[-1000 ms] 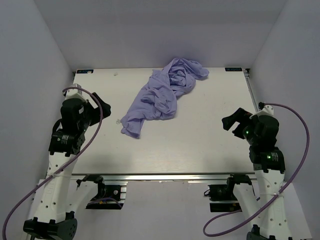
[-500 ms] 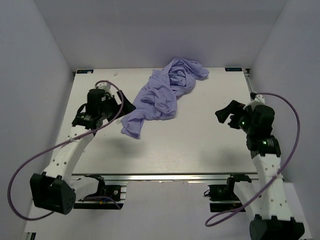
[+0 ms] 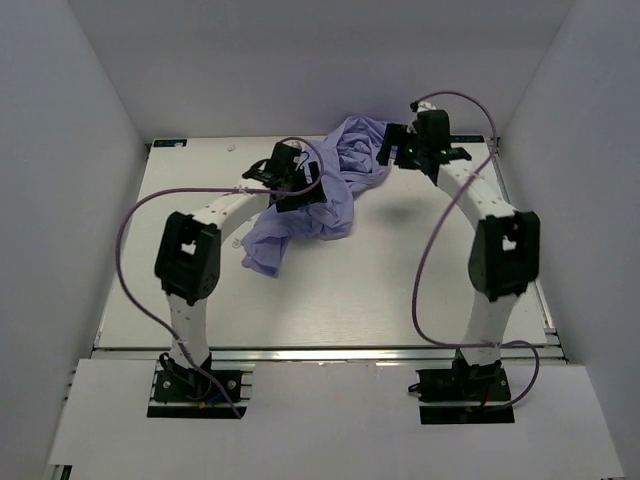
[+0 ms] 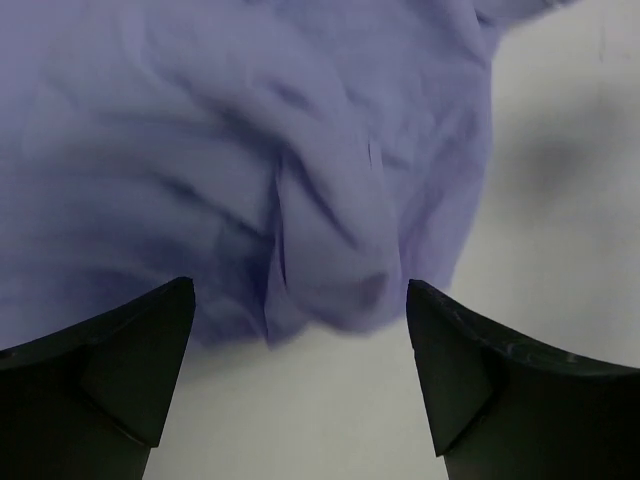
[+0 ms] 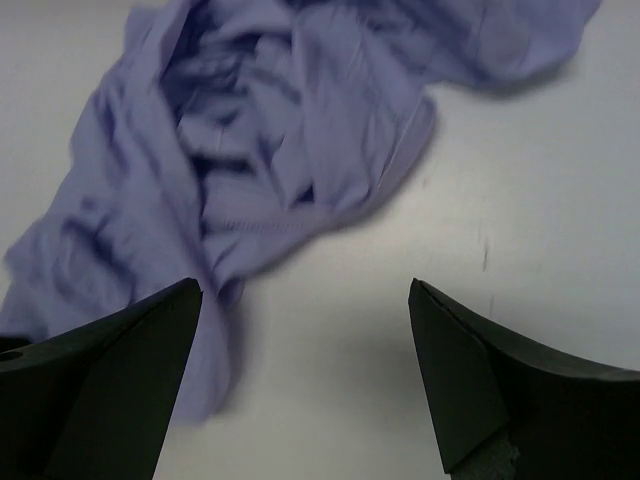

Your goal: Zip up the jacket

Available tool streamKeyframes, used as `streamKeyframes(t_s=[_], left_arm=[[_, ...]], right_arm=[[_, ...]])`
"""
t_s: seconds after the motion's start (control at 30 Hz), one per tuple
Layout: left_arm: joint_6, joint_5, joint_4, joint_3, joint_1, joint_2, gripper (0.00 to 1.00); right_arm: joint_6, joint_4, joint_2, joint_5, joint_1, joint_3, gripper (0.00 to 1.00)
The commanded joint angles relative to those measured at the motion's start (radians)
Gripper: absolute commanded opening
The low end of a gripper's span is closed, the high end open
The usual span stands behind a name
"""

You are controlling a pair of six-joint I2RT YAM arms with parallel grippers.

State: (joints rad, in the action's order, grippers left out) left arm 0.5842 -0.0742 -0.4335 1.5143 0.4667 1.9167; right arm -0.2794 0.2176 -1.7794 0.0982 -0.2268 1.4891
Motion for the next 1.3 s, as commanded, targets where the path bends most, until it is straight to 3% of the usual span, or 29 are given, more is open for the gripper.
streamKeyframes(t_s=[0.0,0.1,0.2,0.23,0.27,0.33,0.37,0.4,0.43,0.57,0.63,0.67,0.73,0.77,0.8,0.87,0.93,1.07,1.27], left_arm=[[-0.035,0.068,-0.077,0.214,-0.002,0.105,0.95],[-0.043,0.14,-0.126,0.392,-0.003,0.254,0.9],[-0.052,0.145,-0.14,0.486,-0.016,0.353,0.67],[-0.052,0.142,-0.136,0.512,-0.022,0.367,0.56],[-0.05,0.139,-0.128,0.515,-0.028,0.378,0.37],[-0.046,0.099,-0.091,0.498,-0.052,0.374,0.11],[-0.043,0.082,-0.082,0.491,-0.06,0.358,0.0],[-0.044,0.074,-0.079,0.488,-0.069,0.349,0.0],[-0.052,0.018,-0.079,0.477,-0.083,0.334,0.0],[-0.093,0.016,-0.077,0.382,-0.089,0.182,0.0],[-0.098,0.008,-0.064,0.318,-0.089,0.027,0.0],[-0.099,0.008,-0.019,0.222,-0.089,-0.038,0.0],[-0.096,0.002,0.044,0.106,-0.088,-0.268,0.0],[-0.092,-0.002,0.106,-0.01,-0.089,-0.35,0.0],[-0.086,0.002,0.124,-0.053,-0.088,-0.507,0.0],[-0.078,0.008,0.141,-0.117,-0.088,-0.646,0.0],[-0.067,0.022,0.11,-0.143,-0.088,-0.805,0.0],[-0.055,0.042,0.02,-0.096,-0.088,-0.975,0.0],[-0.018,0.06,-0.024,-0.048,-0.088,-1.068,0.0]], right_arm=[[0.084,0.047,-0.293,-0.179,-0.019,0.319,0.89],[0.15,0.062,-0.522,-0.244,-0.043,0.626,0.89],[0.161,-0.023,-0.651,-0.212,-0.052,0.75,0.89],[0.157,-0.055,-0.664,-0.2,-0.054,0.746,0.89],[0.143,-0.129,-0.673,-0.193,-0.055,0.735,0.87],[0.126,-0.203,-0.696,-0.177,-0.062,0.702,0.73],[0.106,-0.198,-0.709,-0.16,-0.062,0.701,0.35],[0.086,-0.167,-0.706,-0.167,-0.062,0.738,0.06],[0.065,-0.124,-0.695,-0.178,-0.062,0.741,0.0],[0.049,-0.207,-0.409,-0.14,-0.063,0.541,0.0],[0.072,-0.265,-0.274,-0.134,-0.069,0.387,0.0],[0.083,-0.27,-0.133,-0.14,-0.072,0.337,0.0],[0.103,-0.27,0.013,-0.147,-0.078,0.189,0.0],[0.108,-0.267,0.16,-0.147,-0.078,0.14,0.0],[0.114,-0.265,0.235,-0.147,-0.078,0.094,0.0],[0.121,-0.258,0.443,-0.14,-0.082,-0.031,0.0],[0.143,-0.23,0.57,-0.109,-0.083,-0.082,0.0],[0.149,-0.14,0.855,-0.011,-0.083,-0.121,0.0],[0.112,-0.009,0.951,-0.071,-0.083,-0.041,0.0]])
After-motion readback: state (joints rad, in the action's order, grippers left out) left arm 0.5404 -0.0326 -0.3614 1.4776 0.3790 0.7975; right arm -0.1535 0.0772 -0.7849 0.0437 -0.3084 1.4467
